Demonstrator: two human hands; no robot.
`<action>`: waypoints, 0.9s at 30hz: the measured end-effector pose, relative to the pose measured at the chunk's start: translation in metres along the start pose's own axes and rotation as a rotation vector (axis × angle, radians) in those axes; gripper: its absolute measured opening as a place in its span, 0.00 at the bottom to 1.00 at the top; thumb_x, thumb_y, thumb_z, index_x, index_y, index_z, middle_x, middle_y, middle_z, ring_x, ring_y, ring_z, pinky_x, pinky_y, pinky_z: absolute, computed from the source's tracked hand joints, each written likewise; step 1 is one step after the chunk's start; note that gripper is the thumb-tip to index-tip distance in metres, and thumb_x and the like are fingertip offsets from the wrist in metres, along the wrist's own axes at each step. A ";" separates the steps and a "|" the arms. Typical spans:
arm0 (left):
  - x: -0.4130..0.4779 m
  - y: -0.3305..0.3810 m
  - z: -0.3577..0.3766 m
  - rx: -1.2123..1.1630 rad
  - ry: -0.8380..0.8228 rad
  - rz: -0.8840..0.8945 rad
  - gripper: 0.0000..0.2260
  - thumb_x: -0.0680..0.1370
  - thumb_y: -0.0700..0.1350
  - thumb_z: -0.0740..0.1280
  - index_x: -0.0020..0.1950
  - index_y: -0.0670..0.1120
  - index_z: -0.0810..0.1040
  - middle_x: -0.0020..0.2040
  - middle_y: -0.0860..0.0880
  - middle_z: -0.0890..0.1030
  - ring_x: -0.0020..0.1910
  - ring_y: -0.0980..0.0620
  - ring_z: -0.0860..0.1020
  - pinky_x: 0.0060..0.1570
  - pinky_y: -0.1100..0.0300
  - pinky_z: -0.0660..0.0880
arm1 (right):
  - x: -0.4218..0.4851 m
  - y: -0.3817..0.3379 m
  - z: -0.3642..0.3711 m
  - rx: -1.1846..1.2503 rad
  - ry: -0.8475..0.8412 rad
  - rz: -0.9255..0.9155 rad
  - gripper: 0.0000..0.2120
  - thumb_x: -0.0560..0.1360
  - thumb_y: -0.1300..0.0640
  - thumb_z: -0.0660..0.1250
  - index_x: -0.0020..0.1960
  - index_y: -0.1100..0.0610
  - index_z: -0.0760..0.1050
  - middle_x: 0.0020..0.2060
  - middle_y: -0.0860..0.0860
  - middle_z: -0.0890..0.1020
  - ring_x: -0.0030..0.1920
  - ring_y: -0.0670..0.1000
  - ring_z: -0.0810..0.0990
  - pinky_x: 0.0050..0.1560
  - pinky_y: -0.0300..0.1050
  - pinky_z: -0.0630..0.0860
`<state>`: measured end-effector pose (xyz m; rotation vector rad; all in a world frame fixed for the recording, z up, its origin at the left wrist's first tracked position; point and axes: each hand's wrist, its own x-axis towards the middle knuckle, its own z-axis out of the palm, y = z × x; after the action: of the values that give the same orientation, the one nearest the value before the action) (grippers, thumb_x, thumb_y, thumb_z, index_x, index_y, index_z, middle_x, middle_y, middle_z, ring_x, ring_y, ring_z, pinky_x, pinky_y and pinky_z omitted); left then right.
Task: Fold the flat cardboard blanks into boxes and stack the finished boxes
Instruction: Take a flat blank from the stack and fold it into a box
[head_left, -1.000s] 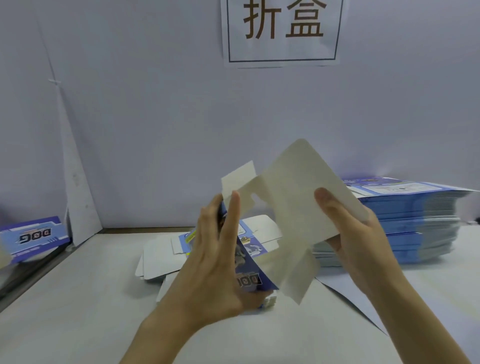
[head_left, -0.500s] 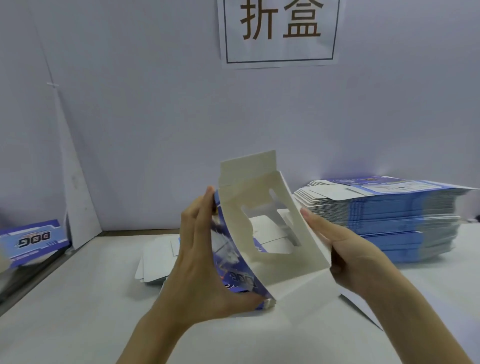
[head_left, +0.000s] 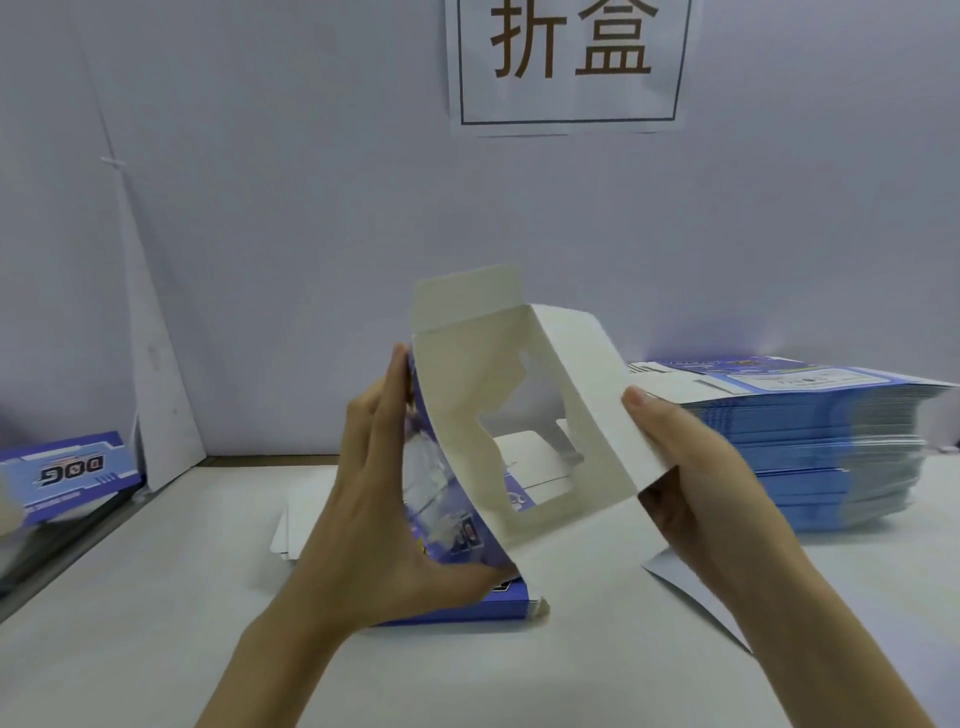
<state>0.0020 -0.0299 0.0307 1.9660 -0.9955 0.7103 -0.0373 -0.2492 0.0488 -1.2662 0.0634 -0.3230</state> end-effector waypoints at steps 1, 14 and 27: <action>-0.003 -0.008 -0.004 0.014 -0.001 0.020 0.59 0.59 0.61 0.76 0.78 0.38 0.47 0.72 0.49 0.61 0.71 0.61 0.63 0.64 0.74 0.62 | -0.004 0.000 -0.005 -0.034 0.056 -0.123 0.17 0.74 0.50 0.69 0.58 0.59 0.79 0.39 0.54 0.81 0.37 0.55 0.74 0.32 0.46 0.70; -0.001 -0.003 -0.001 0.050 -0.048 0.020 0.54 0.58 0.68 0.74 0.77 0.58 0.50 0.68 0.54 0.65 0.66 0.55 0.69 0.58 0.77 0.66 | -0.005 0.011 -0.004 -0.412 0.409 -0.900 0.14 0.80 0.62 0.65 0.61 0.50 0.78 0.48 0.46 0.86 0.41 0.37 0.79 0.44 0.34 0.76; 0.000 -0.009 -0.006 0.308 0.030 0.089 0.53 0.58 0.68 0.69 0.77 0.52 0.50 0.68 0.45 0.64 0.64 0.49 0.67 0.52 0.61 0.74 | -0.003 -0.012 -0.008 0.297 -0.109 -0.095 0.13 0.69 0.55 0.67 0.49 0.56 0.86 0.51 0.54 0.86 0.47 0.48 0.85 0.42 0.40 0.82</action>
<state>0.0090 -0.0212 0.0302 2.1764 -1.0078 0.9888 -0.0445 -0.2593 0.0572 -0.9911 -0.1338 -0.3315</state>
